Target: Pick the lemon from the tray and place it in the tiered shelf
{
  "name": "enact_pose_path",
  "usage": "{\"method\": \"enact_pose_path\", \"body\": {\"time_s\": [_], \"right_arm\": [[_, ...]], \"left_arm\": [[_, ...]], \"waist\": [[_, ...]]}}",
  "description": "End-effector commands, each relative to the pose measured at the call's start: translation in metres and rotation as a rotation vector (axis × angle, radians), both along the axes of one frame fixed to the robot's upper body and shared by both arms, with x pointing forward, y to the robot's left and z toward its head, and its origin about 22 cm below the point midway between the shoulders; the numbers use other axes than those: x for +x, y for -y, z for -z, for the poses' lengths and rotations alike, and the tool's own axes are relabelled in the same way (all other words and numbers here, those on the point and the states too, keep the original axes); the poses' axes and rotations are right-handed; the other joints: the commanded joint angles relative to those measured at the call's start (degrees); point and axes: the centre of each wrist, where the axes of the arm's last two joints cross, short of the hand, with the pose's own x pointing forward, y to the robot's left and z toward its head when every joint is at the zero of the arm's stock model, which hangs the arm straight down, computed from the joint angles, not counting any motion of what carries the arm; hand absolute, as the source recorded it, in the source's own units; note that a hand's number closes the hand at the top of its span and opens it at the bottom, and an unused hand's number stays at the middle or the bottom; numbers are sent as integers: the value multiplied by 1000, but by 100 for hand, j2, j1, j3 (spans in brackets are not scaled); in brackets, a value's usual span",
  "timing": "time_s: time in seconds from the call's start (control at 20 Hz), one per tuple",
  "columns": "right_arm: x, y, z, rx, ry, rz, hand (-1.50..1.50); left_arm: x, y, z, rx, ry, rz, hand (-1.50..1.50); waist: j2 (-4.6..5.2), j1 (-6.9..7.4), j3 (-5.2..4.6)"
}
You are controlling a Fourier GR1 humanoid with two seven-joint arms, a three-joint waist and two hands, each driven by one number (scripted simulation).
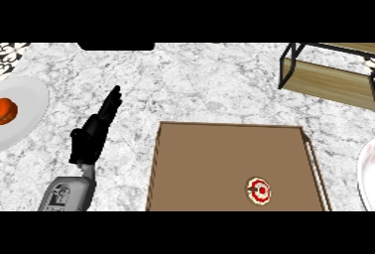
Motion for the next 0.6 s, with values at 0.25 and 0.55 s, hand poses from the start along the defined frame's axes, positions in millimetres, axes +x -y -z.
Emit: {"method": "enact_pose_path", "body": {"time_s": [0.25, 0.55], "right_arm": [[-76, 41, -71, 154, 154, 125, -150], [-138, 92, -68, 285, -27, 178, -150]], "left_arm": [[-5, -3, 6, 3, -9, -26, 0], [-14, -13, 11, -12, -2, -47, 0]], "waist": [[-42, -134, -7], [-60, -217, -3]]}}
